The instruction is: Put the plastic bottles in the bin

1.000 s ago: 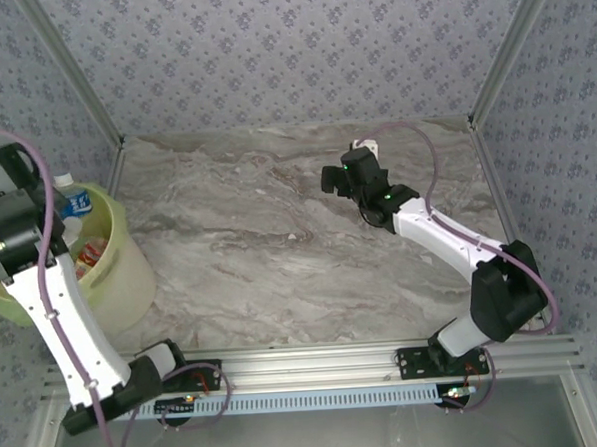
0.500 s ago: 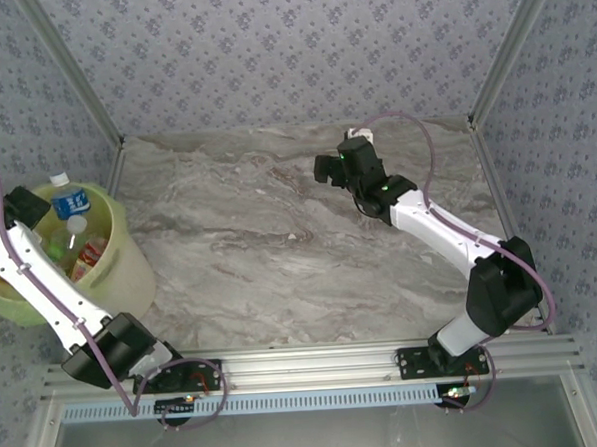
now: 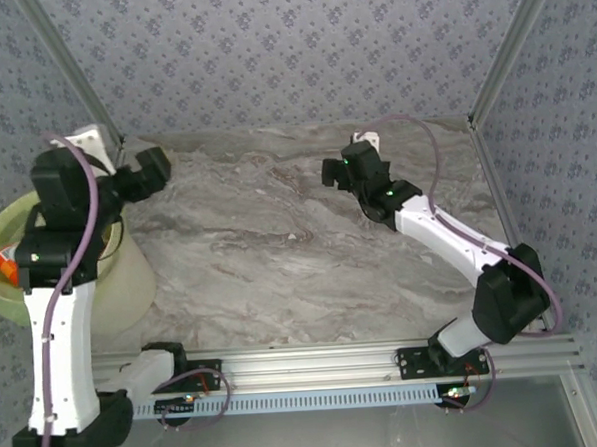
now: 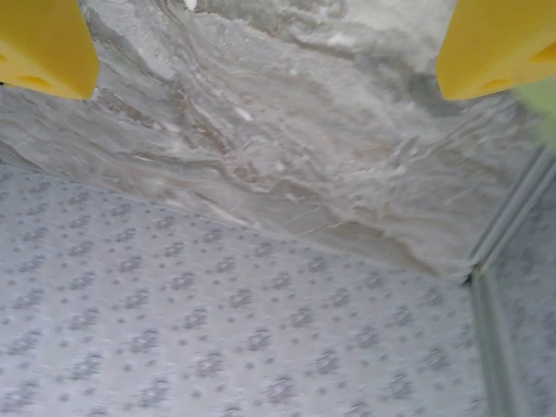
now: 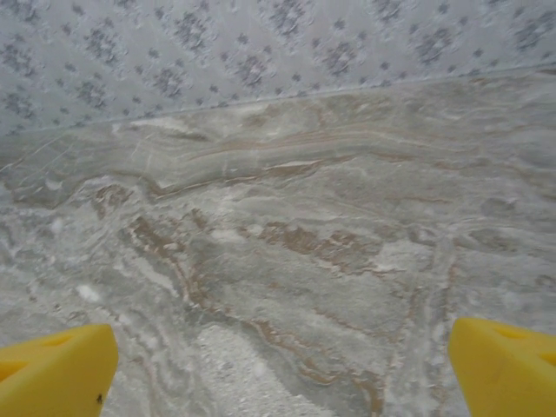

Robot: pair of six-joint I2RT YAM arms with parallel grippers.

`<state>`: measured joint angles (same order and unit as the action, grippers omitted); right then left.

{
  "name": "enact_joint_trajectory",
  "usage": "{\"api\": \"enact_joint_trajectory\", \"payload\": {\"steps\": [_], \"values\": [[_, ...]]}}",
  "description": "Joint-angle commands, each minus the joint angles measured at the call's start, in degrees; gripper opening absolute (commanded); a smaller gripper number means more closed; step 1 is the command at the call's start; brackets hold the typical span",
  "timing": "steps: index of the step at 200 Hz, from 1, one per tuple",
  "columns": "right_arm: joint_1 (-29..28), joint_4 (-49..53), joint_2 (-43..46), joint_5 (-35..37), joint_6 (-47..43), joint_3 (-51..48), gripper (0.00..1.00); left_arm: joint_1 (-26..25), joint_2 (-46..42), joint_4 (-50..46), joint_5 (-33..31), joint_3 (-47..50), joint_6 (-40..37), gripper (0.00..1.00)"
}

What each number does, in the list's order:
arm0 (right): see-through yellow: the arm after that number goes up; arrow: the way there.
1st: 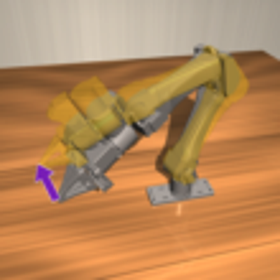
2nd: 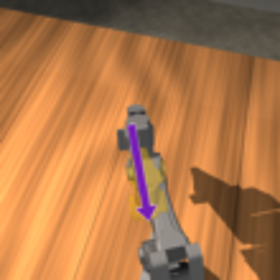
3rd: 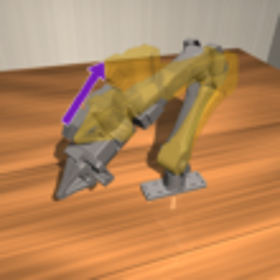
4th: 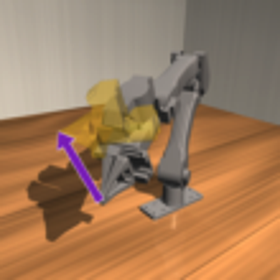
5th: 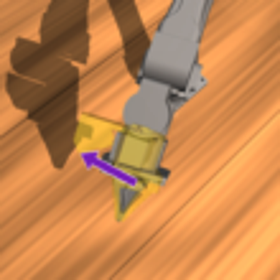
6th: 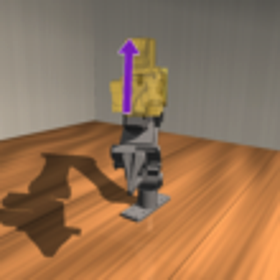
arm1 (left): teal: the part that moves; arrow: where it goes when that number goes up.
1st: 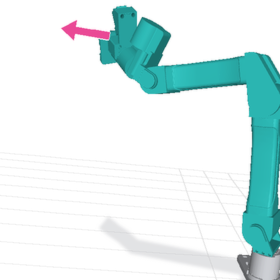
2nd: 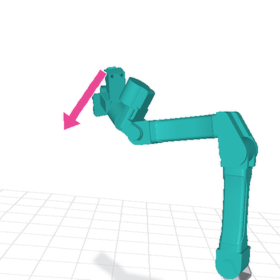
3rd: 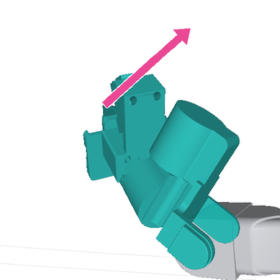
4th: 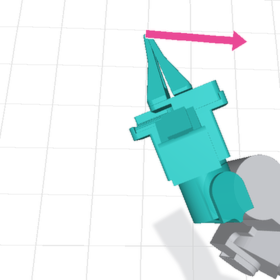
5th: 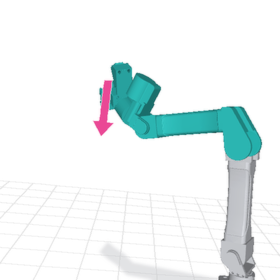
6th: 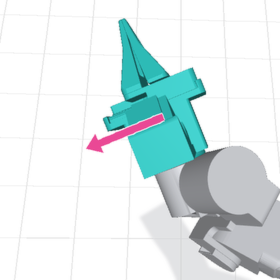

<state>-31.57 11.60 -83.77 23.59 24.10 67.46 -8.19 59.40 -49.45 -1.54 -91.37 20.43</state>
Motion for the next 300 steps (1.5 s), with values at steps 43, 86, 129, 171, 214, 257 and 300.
{"api": "enact_joint_trajectory", "payload": {"steps": [43,86,129,171,214,257,300], "values": [[7.51,1.66,12.06,10.19,-4.14,-9.66,1.00,-15.53,9.88,28.15,-17.80,21.36,-12.77,0.99],[15.10,-6.51,15.60,12.05,-8.82,-22.31,1.00,-14.00,11.53,46.57,-23.02,41.33,-18.95,1.00],[25.63,-21.46,12.56,2.48,-10.62,-34.03,1.00,-0.54,12.37,58.34,-18.77,58.06,-15.61,0.99],[28.57,-32.46,5.85,-6.60,-15.49,-37.02,1.00,4.10,17.13,68.20,-13.23,62.74,-20.89,0.99],[28.48,-40.71,1.74,-14.24,-26.72,-38.05,1.00,7.92,22.12,83.57,-5.37,64.08,-19.17,1.00],[29.64,-52.06,1.65,-16.53,-28.14,-43.81,1.00,7.50,28.50,102.77,-2.28,71.11,-20.65,1.00],[29.60,-70.51,0.16,-13.13,-26.86,-53.48,1.00,7.11,28.34,99.08,-14.19,69.31,-16.31,0.99]]}}
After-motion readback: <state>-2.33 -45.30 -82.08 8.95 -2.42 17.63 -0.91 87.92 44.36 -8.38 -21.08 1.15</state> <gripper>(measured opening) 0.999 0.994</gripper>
